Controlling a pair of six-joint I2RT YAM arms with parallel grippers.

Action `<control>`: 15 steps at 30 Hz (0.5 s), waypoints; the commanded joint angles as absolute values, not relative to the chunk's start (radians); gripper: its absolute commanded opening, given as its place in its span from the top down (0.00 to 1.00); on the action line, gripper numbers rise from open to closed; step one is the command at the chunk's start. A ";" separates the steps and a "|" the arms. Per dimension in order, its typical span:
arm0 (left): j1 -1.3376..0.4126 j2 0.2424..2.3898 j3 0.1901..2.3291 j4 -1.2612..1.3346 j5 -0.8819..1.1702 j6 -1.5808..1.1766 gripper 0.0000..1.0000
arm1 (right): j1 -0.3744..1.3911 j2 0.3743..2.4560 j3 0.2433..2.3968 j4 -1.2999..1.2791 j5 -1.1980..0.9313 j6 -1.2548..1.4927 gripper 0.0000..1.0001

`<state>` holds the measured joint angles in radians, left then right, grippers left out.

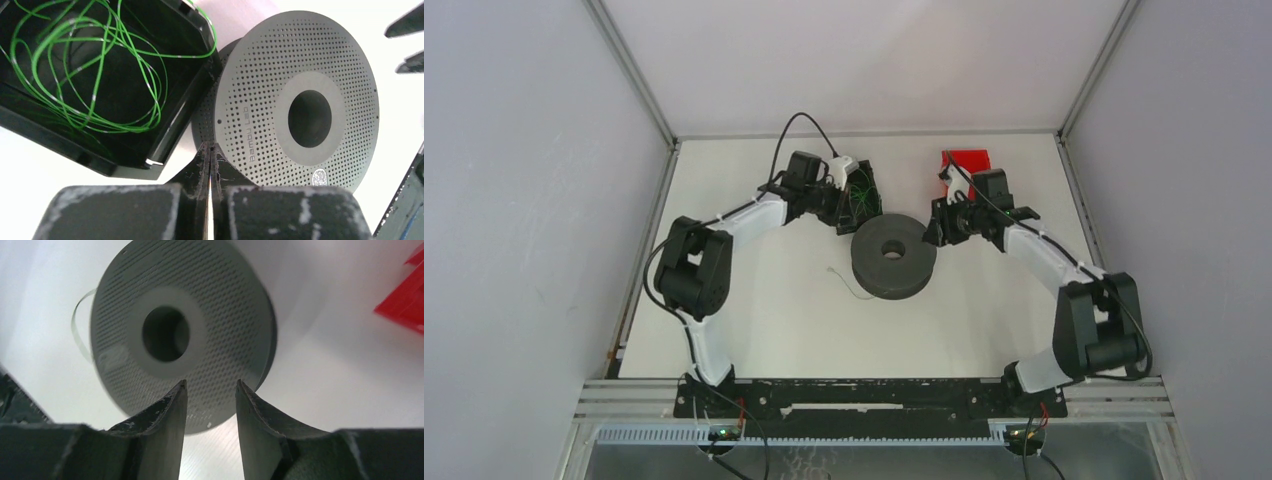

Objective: Wrap the cables
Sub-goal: Wrap the cable around the cable reel.

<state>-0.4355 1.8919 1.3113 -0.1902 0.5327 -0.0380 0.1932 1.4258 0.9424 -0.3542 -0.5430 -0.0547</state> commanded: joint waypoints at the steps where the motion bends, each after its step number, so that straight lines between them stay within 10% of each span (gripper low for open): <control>1: -0.428 1.940 1.448 -0.318 0.559 0.066 1.00 | 0.209 1.554 1.068 -0.312 -0.407 -0.070 0.52; 8: -0.420 1.879 1.418 -0.335 0.572 0.092 0.96 | 0.216 1.599 1.107 -0.327 -0.455 -0.103 0.51; 15: -0.386 1.682 1.252 -0.370 0.616 0.188 0.65 | 0.276 1.451 1.107 -0.451 -0.541 -0.336 0.50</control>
<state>-0.4164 1.8397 1.3083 -0.3401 0.5541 0.0971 0.2234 1.5715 1.0744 -0.3950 -0.4801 -0.1802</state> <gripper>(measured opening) 0.289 0.490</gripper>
